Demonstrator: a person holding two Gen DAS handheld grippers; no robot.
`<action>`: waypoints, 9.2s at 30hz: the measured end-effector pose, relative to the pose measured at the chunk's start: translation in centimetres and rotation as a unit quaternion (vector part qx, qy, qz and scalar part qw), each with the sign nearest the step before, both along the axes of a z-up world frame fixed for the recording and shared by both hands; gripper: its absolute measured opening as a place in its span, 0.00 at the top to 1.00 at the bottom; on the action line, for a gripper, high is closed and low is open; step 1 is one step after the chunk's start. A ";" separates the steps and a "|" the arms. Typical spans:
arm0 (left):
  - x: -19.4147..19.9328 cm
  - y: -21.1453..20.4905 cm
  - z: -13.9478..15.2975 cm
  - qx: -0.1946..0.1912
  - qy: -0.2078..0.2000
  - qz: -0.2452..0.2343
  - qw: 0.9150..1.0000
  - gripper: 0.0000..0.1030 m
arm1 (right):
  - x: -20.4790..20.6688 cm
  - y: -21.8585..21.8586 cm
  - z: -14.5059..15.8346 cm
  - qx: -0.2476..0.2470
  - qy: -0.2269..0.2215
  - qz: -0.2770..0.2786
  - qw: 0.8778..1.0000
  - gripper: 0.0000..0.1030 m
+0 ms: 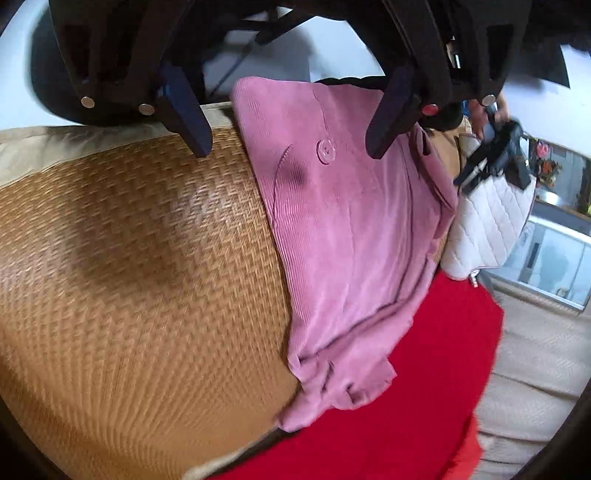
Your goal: Fold large clothes
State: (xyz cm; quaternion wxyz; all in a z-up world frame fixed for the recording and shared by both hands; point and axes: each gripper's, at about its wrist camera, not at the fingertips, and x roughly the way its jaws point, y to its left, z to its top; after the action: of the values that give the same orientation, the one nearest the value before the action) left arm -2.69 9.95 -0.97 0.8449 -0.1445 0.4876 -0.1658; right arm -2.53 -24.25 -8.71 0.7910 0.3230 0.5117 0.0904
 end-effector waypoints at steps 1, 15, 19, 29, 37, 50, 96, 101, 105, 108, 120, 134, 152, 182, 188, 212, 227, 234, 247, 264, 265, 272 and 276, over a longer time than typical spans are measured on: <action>-0.5 -0.7 0.1 0.007 0.004 -0.009 1.000 0.37 | 0.1 0.7 -0.5 -0.017 0.008 0.015 1.000 0.15; 3.1 -10.4 -0.7 0.187 0.029 -0.017 0.982 0.57 | 2.3 6.3 -2.8 -0.015 0.042 0.020 0.999 0.15; 1.8 -4.0 -0.8 0.157 0.043 0.044 0.986 0.73 | 0.5 3.6 -2.7 0.000 0.035 0.020 0.999 0.16; -0.8 2.5 -2.2 0.069 0.057 0.059 0.994 0.40 | -0.2 0.9 -2.7 0.037 0.027 0.015 0.999 0.16; -0.6 0.0 -4.4 0.124 0.047 0.020 0.991 0.40 | -0.4 1.1 -2.5 0.007 0.034 0.004 0.999 0.26; -1.3 1.3 -5.4 0.125 0.084 0.000 0.989 0.96 | -0.6 3.1 -2.4 -0.029 0.045 0.013 0.998 0.81; 0.5 0.3 -2.8 0.034 0.064 -0.024 0.997 0.96 | -1.5 -2.3 0.0 0.080 -0.012 0.003 0.997 0.93; -0.1 0.6 -0.6 0.017 0.033 -0.031 0.999 0.96 | -2.0 -3.3 0.2 0.102 -0.020 0.002 0.995 0.93; 0.7 -0.6 -0.5 0.023 0.053 -0.059 0.997 0.96 | -0.9 -4.3 0.1 0.116 -0.009 0.014 0.993 0.93; 2.9 -0.8 4.1 -0.017 0.009 -0.075 0.997 0.96 | 1.4 -5.2 2.8 0.156 -0.054 0.020 0.986 0.93; 24.1 -1.4 4.3 -0.040 -0.028 0.107 0.993 0.22 | 20.3 -11.8 9.4 0.124 -0.160 -0.104 0.974 0.28; 12.4 1.3 -1.5 -0.106 0.007 0.161 0.981 0.21 | 9.0 -2.8 3.5 0.130 -0.116 -0.097 0.980 0.27; 11.9 -2.9 3.5 -0.008 -0.045 0.141 0.989 0.81 | 10.0 0.9 9.6 0.023 -0.156 -0.174 0.972 0.86; 17.5 1.3 -2.1 -0.031 0.005 0.077 0.997 0.34 | 15.7 -3.0 7.6 -0.168 -0.111 -0.035 0.979 0.34; 18.6 2.0 -0.5 -0.029 0.002 0.064 0.998 0.36 | 17.0 -1.7 5.5 -0.204 -0.087 -0.015 0.975 0.66; 21.1 -2.4 6.8 0.054 -0.125 0.051 0.989 0.95 | 15.9 -4.6 12.1 -0.266 -0.169 -0.079 0.946 0.96; 19.0 0.5 6.2 0.051 -0.063 0.142 0.987 0.47 | 13.7 -6.2 10.6 -0.198 -0.142 -0.124 0.962 0.59; 13.0 -3.3 8.3 0.077 -0.101 0.126 0.984 0.32 | 8.7 -0.4 12.0 -0.124 -0.193 -0.067 0.971 0.35; 10.3 -7.6 4.8 0.122 -0.053 0.093 0.987 0.32 | 7.3 0.9 7.5 -0.107 -0.142 -0.056 0.982 0.32; 10.8 -6.5 -0.1 0.156 -0.037 0.091 0.983 0.18 | 14.3 -1.2 8.5 -0.083 -0.122 -0.053 0.988 0.27; 10.7 -6.5 -0.2 0.152 -0.035 0.092 0.983 0.17 | 15.4 -1.5 8.2 -0.071 -0.114 -0.052 0.990 0.27; 10.3 -6.0 -0.5 0.124 -0.022 0.092 0.988 0.14 | 20.0 -7.4 3.6 0.049 -0.064 -0.123 0.989 0.27; 10.3 -5.8 0.8 0.121 -0.009 0.095 0.988 0.16 | 18.4 -7.0 5.6 0.011 -0.082 -0.125 0.989 0.27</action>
State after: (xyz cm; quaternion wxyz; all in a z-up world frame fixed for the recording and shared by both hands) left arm 7.62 4.10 -0.13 0.8726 -0.0850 0.4804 -0.0261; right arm 15.88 -31.20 -3.14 0.8320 0.3844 0.3994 0.0221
